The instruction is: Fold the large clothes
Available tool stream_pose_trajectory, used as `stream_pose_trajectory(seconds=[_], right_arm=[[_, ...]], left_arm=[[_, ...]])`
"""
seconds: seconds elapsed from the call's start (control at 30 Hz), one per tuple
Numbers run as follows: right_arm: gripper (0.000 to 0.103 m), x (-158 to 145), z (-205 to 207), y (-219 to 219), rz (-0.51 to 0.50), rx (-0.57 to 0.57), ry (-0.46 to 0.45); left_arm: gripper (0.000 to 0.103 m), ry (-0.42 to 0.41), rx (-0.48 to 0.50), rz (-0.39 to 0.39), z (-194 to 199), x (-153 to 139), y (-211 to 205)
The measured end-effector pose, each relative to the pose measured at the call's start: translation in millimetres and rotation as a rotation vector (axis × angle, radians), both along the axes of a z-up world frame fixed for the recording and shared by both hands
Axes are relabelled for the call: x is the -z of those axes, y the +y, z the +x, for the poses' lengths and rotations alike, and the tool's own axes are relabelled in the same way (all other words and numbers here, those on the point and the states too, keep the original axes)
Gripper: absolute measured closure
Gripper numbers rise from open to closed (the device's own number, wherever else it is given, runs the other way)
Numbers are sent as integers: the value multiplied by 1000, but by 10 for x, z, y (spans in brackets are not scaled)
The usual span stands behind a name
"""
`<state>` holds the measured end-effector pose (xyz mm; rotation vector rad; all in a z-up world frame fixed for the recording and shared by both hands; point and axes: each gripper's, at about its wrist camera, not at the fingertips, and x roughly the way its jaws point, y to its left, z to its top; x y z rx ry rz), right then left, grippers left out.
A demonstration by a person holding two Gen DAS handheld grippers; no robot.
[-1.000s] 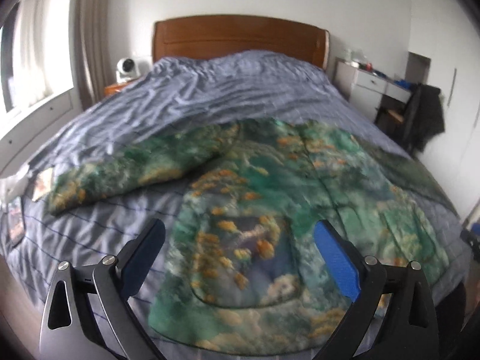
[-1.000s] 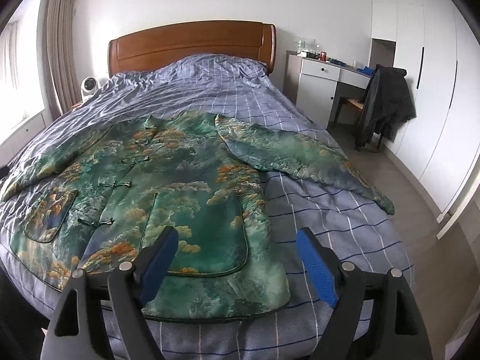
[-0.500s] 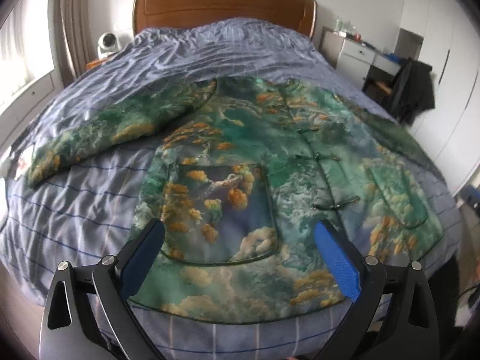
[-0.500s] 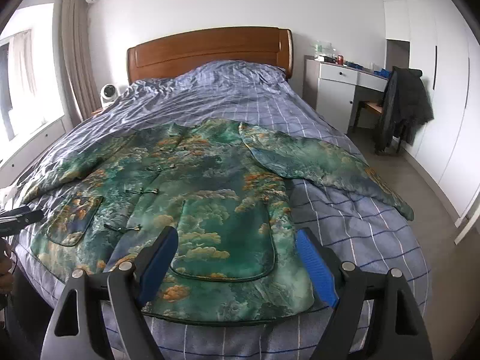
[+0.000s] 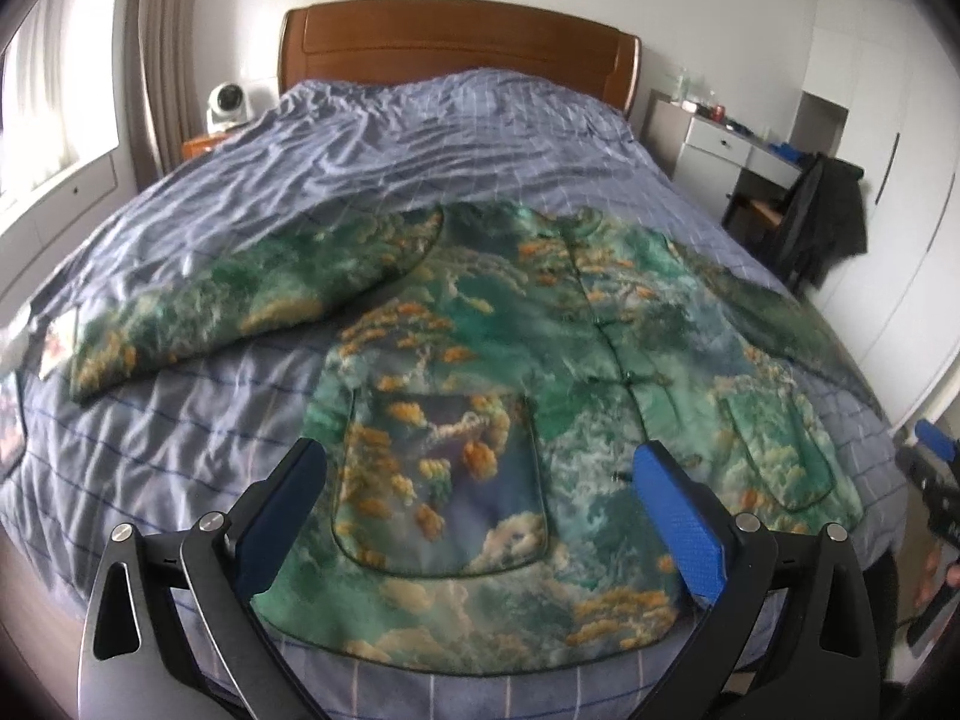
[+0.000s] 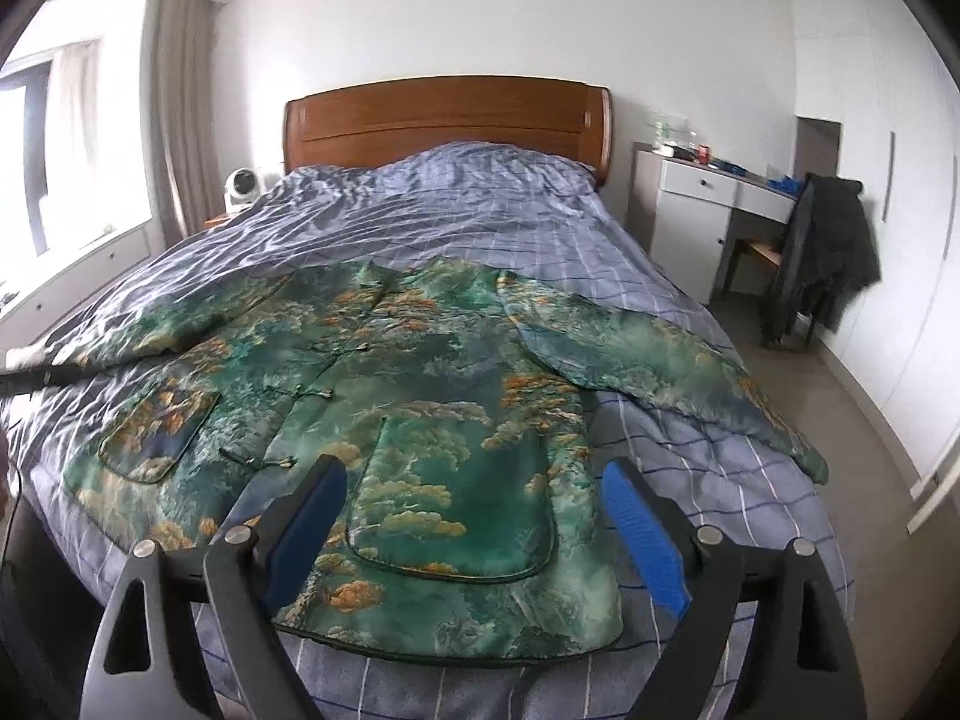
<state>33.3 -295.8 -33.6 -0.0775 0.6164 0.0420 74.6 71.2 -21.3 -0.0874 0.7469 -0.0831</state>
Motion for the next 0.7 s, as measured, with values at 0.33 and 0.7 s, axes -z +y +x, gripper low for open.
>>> stream_pose_trajectory(seconds=[0.33, 0.7], right_arm=[[0, 33, 2, 14, 26, -53, 21], [0, 72, 97, -149, 44, -20, 46]], left_arm=[[1, -15, 4, 21, -18, 13, -159], [1, 1, -9, 56, -31, 97, -191]])
